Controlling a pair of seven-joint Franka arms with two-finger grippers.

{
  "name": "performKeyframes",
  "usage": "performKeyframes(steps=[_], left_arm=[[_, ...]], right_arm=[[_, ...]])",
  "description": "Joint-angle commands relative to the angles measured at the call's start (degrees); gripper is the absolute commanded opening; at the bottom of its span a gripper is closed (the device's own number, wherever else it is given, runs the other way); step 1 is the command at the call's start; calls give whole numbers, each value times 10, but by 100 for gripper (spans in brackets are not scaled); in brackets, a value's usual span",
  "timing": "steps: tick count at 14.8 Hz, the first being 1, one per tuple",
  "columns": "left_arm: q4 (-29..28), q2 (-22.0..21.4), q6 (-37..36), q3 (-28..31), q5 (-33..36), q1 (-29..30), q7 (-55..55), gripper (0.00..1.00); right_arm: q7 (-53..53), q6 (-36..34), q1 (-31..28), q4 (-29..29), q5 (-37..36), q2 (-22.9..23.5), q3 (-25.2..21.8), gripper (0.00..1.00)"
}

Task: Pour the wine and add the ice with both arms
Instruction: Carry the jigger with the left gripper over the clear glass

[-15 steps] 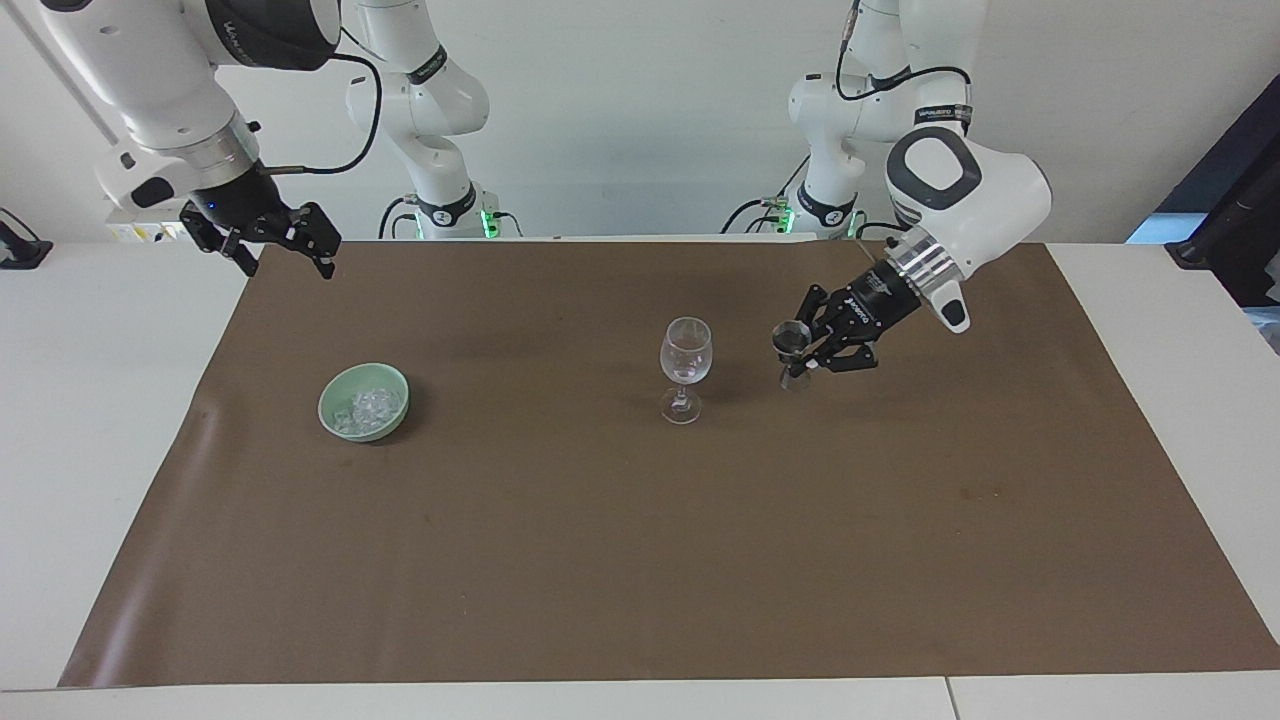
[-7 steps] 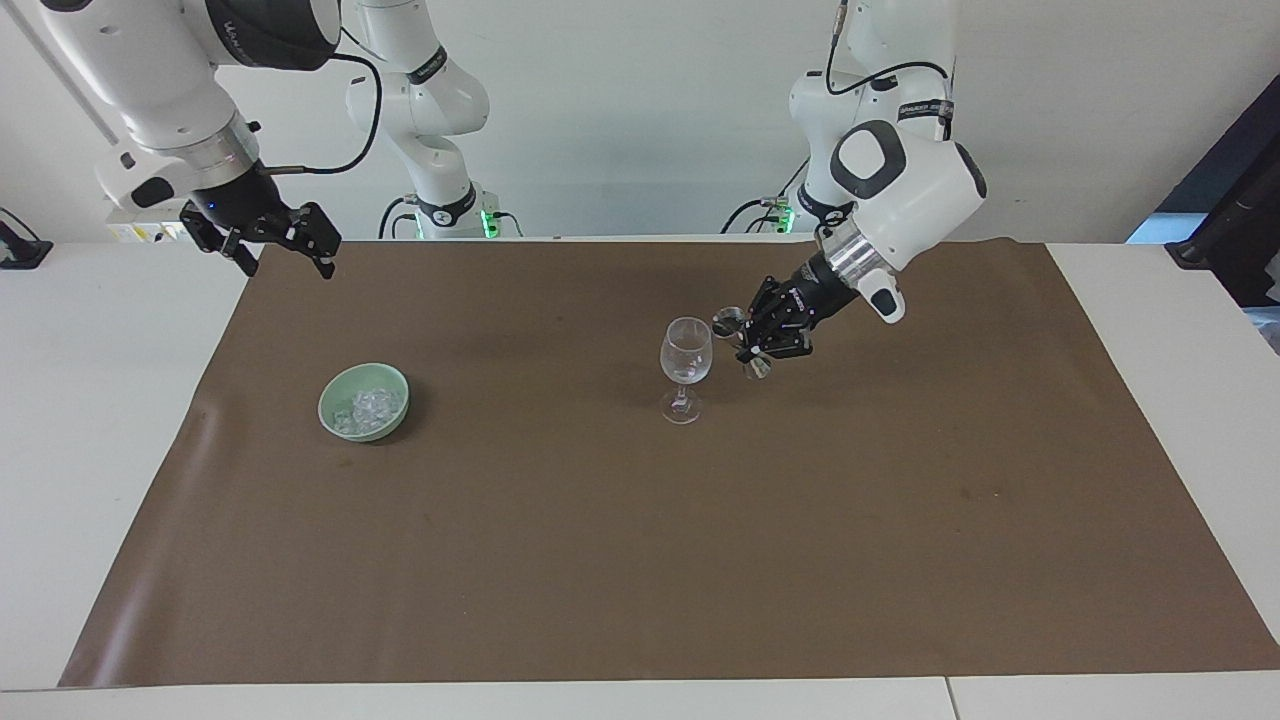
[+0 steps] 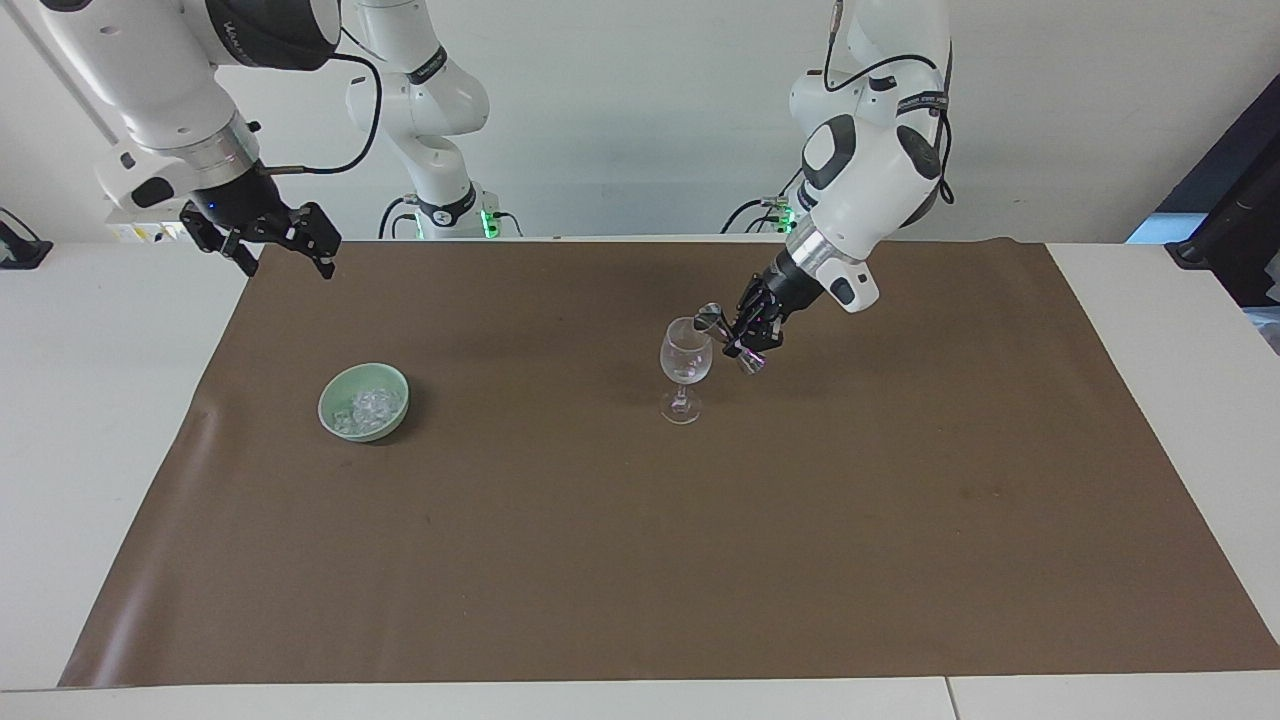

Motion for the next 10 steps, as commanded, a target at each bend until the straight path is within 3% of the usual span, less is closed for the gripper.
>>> performKeyframes(steps=[1,10], left_arm=[[4,-10,9,1,64,-9,-39,0],[13,-10,9,-33,250,-12,-143,0]], right_arm=[[3,1,-6,-7,8,-6,2,100],[3,1,-6,-7,9,-6,2,100]])
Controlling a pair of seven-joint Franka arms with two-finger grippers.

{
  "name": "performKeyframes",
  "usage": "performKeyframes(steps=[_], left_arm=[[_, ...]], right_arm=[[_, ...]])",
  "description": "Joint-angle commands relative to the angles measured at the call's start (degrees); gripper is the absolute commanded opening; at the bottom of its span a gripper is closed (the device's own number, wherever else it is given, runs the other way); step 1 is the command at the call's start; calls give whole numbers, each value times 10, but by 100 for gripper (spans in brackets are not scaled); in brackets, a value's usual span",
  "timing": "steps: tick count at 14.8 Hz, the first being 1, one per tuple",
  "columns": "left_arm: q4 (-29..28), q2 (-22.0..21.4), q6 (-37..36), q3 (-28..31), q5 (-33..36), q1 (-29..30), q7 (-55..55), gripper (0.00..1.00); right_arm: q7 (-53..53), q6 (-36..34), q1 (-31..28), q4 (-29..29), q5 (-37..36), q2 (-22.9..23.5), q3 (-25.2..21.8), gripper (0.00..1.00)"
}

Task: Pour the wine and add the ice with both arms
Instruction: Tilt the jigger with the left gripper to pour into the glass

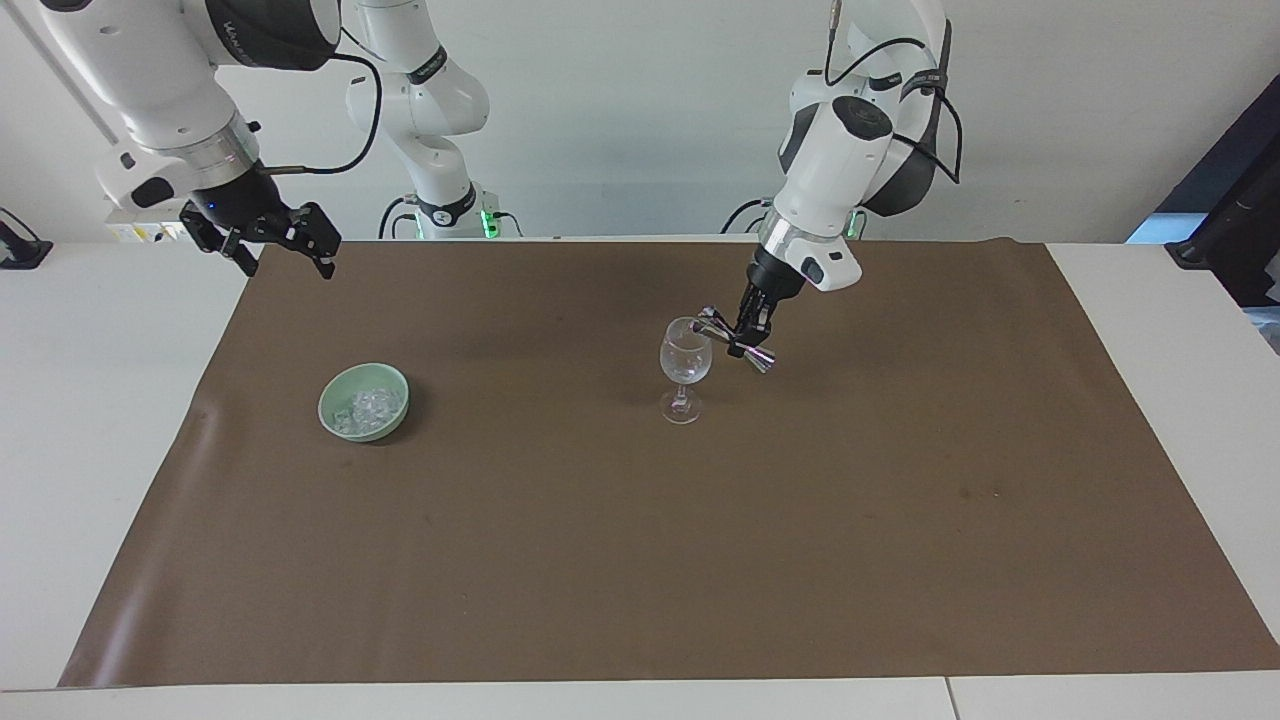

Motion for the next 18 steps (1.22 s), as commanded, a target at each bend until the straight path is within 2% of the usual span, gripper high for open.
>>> performKeyframes(steps=[1,12,14,18], left_arm=[[1,-5,4,-3,56,-7,-46,0],[14,-13,-26,-49,245,-7,-158,0],[31,-12,-65,-56,282,-7,-171,0],[46,-11,-96,-66,308,-7,-174,0]], right_arm=[[3,1,-6,-6,9,-6,2,100],[0,1,-7,-6,9,-6,2,100],[1,1,-7,-7,9,-6,2,100],[1,0,-7,-6,9,-6,2,100]])
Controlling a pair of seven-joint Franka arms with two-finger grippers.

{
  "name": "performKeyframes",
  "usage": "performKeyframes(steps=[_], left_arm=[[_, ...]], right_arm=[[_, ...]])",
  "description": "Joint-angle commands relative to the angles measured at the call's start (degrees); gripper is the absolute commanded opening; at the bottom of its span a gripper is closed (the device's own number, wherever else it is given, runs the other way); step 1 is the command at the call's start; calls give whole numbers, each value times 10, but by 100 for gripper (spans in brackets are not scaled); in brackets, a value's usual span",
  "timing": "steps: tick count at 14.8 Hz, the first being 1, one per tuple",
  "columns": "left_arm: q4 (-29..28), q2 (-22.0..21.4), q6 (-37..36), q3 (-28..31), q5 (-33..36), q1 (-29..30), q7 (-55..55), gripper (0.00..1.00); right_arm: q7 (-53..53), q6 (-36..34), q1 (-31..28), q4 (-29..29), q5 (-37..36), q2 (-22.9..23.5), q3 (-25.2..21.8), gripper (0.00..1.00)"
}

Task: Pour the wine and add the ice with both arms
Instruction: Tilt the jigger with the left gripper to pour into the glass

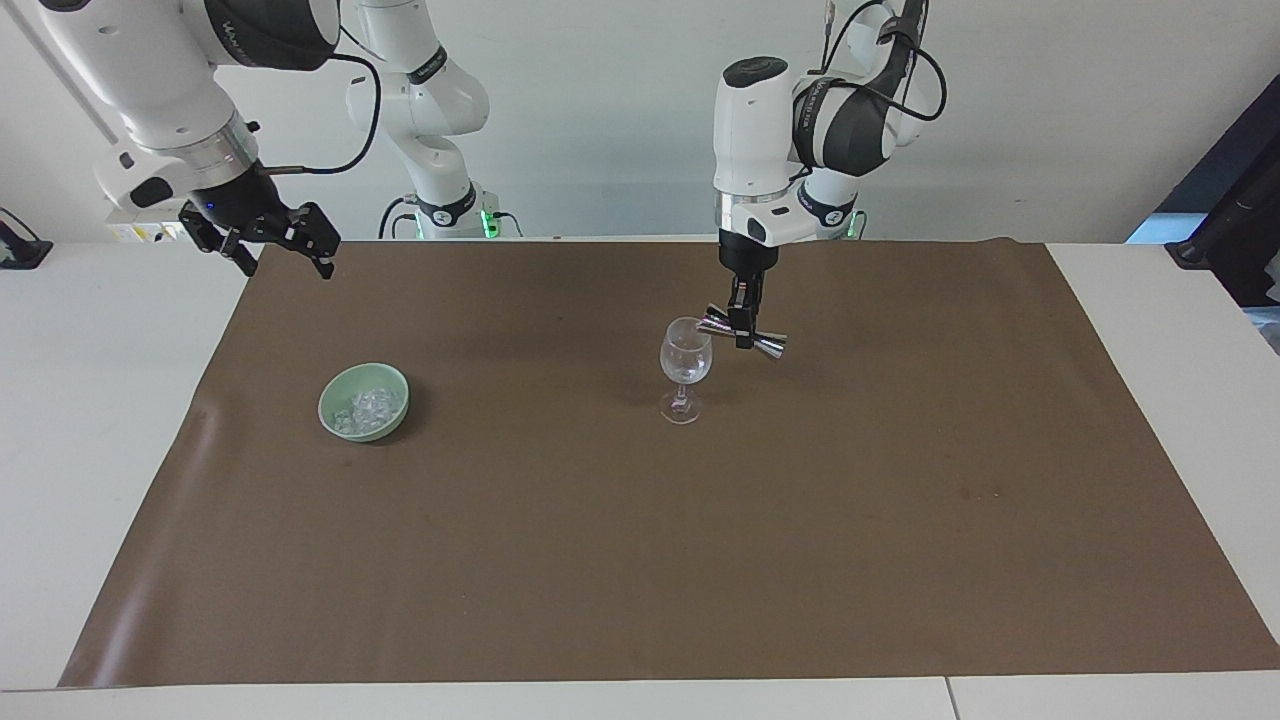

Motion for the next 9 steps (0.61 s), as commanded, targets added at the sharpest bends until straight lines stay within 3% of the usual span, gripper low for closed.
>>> performKeyframes(steps=[1,9], left_arm=[[6,-7,-22,-10,23,-6,-21,0],[21,2,-61,-34,125,-18,-92,0]], right_arm=[[1,0,-6,-7,9,-6,3,100],[-1,7,-1,-8,9,-6,3,100]])
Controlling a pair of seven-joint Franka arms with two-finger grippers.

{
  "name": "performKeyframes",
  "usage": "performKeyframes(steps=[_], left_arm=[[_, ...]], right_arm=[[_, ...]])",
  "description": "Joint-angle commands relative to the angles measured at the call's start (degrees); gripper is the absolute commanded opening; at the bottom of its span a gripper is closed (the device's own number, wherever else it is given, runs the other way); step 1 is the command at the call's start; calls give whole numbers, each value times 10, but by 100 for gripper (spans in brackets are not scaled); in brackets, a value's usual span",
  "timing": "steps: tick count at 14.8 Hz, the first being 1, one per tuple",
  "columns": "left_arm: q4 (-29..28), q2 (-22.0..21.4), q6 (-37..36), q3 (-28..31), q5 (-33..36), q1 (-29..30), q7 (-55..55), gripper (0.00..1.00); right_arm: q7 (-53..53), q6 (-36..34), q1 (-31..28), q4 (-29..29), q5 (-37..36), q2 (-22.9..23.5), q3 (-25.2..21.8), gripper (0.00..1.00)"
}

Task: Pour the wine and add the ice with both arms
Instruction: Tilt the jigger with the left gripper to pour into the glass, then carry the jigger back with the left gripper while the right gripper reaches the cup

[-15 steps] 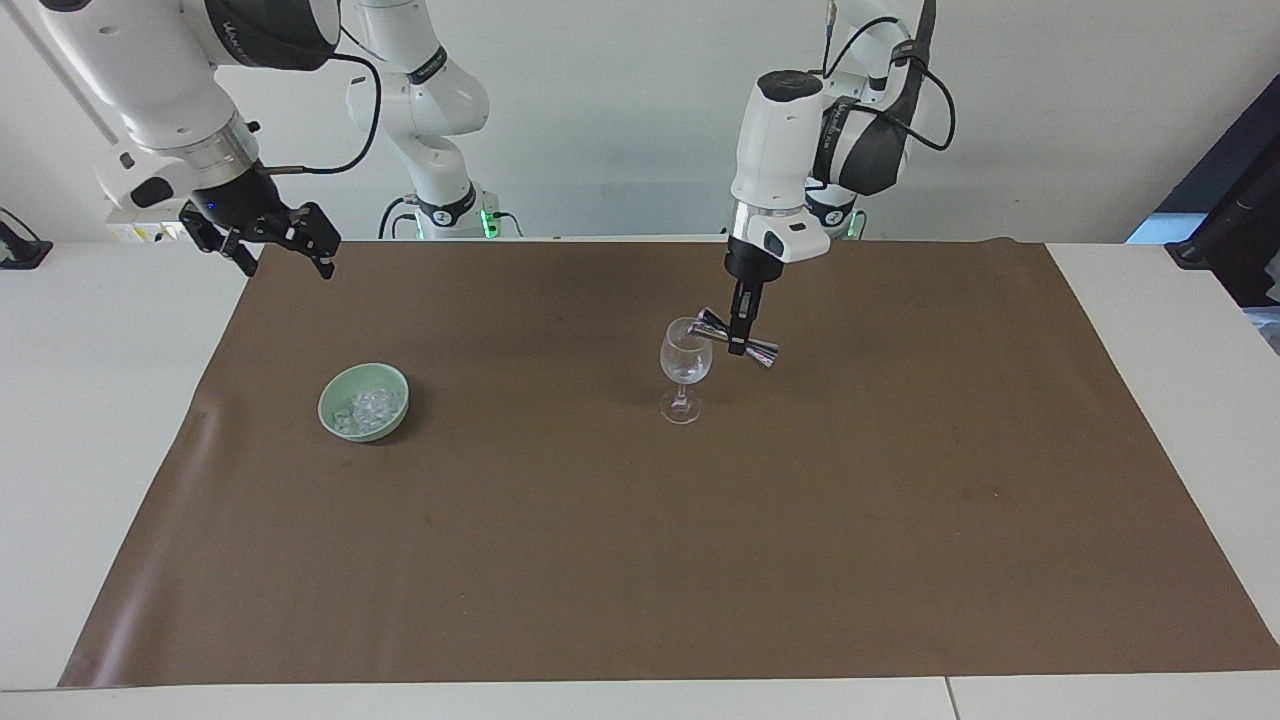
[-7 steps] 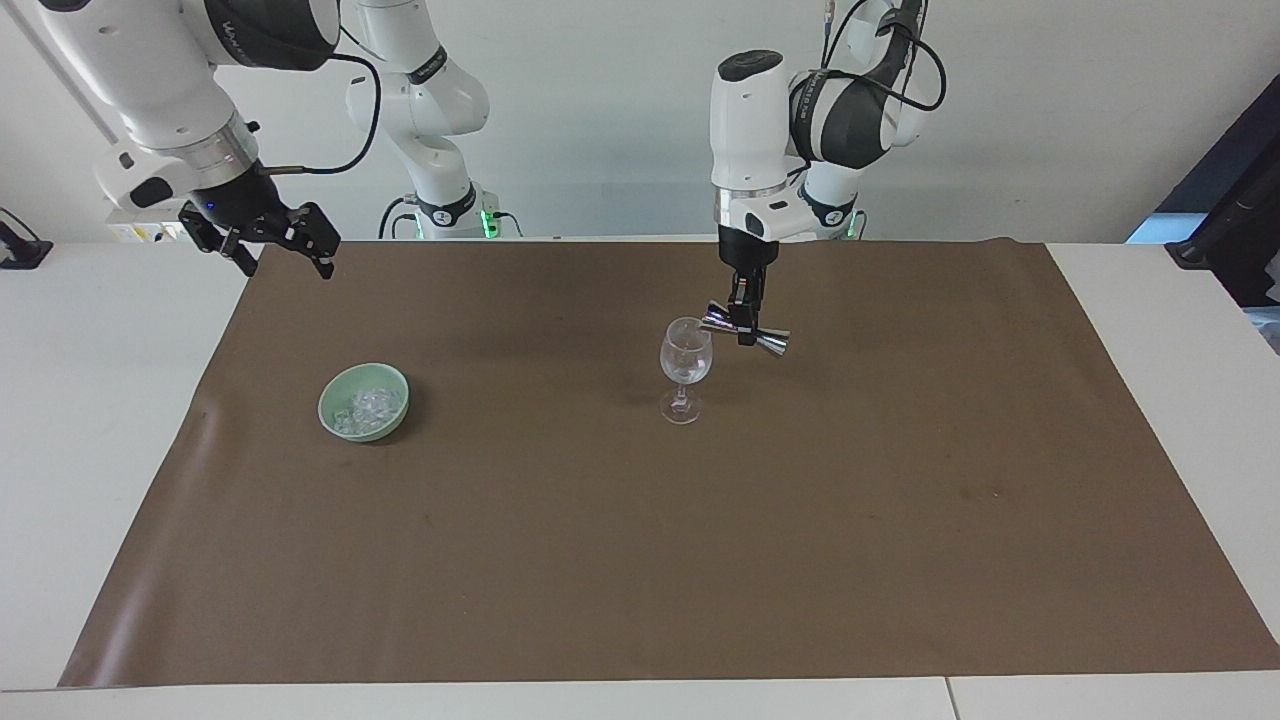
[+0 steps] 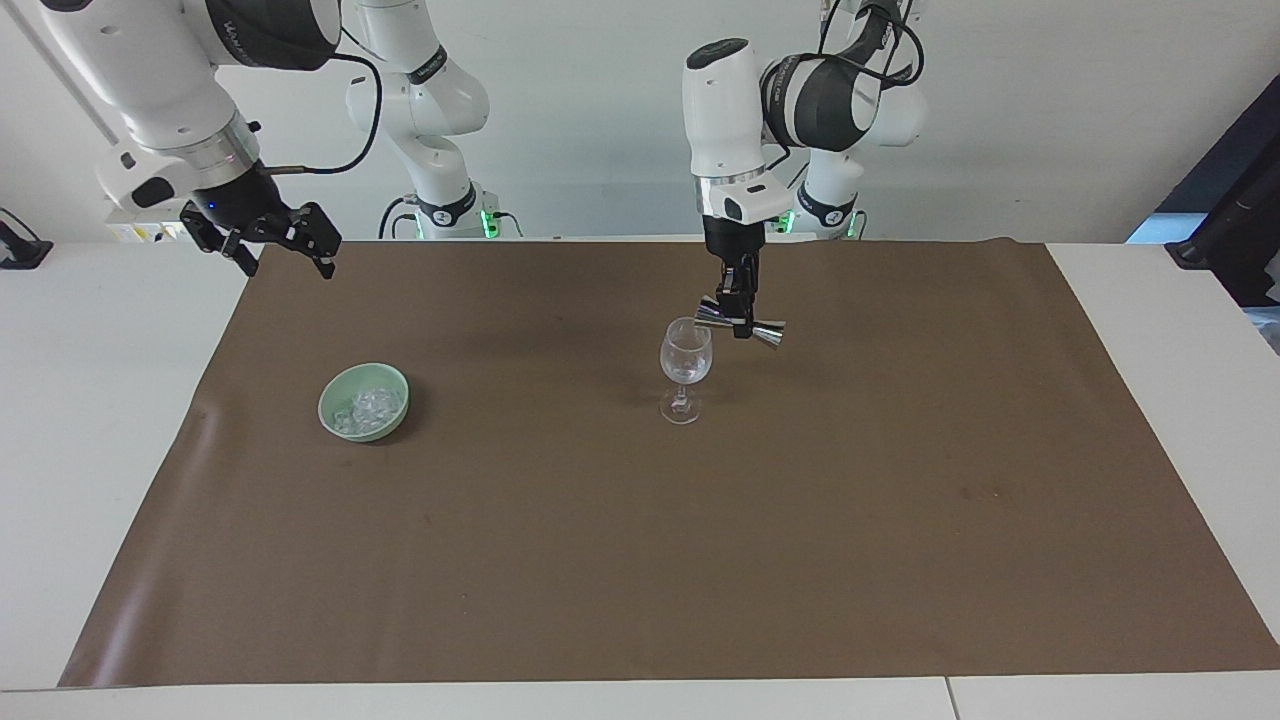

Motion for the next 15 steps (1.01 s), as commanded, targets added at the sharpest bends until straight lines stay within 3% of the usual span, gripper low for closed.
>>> performKeyframes(steps=[1,6,11,15], left_arm=[[10,3,-26,-1,36,-15,-29,0],[33,15,-49,-2,53,-16,-29,0],[46,25,-43,-3,44,-11,-51,0],[48,8,-36,11,-46,12,-29,0]], right_arm=[[-1,13,-2,-8,11,-6,2,100],[-11,41,-5,-23,16,-8,2,100],[-15,115,-5,-95,23,-15,2,100],[-64,203,-10,-172,35,6,2,100]])
